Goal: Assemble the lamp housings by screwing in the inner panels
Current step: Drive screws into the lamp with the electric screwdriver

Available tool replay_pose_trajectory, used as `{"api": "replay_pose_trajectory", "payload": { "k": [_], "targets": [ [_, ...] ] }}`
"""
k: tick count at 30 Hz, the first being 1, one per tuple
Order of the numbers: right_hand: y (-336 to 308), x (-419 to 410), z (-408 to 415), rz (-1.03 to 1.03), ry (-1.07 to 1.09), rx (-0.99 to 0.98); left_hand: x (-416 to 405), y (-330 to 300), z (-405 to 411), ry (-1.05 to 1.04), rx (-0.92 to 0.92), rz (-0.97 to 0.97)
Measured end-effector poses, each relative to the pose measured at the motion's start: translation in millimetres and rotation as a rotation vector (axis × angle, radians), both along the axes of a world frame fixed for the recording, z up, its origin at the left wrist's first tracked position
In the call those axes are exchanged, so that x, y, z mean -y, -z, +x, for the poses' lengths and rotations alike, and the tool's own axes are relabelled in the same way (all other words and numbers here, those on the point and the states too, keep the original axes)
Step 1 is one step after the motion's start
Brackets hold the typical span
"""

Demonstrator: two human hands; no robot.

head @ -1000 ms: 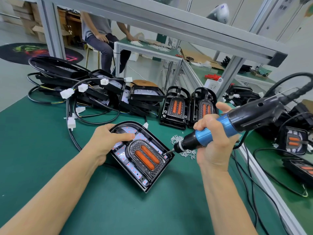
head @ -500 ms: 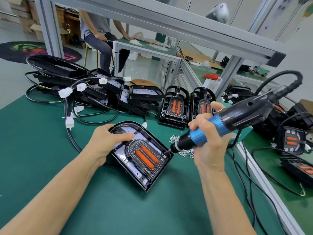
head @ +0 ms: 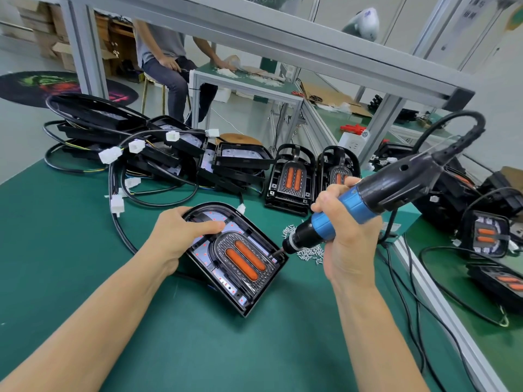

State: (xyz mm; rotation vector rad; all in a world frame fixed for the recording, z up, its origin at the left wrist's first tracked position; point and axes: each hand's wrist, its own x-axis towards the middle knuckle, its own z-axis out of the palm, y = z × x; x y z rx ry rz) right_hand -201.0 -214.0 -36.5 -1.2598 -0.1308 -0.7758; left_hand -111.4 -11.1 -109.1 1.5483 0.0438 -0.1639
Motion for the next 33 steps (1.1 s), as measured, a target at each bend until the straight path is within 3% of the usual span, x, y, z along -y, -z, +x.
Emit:
{"api": "replay_pose_trajectory", "payload": {
  "k": [18,23,27,33],
  "targets": [
    [2.4,-2.0,-0.1,-0.111,-0.11,0.0,-1.4,4.5,1.0,0.006,-0.072,-0.029],
    [2.6,-2.6,-0.3,-0.016,-0.029,0.047,-7.2,4.8,2.9,0.071,-0.072,0.036],
    [2.2,6.5,-3.5,0.14,0.091,0.1,-15.2,0.1,6.2,0.185,-0.059,0.241],
    [-8.6,38.4,-12.5,0.304,0.179,0.166,-14.3,-5.7,5.7,0.276,0.026,0.399]
  ]
}}
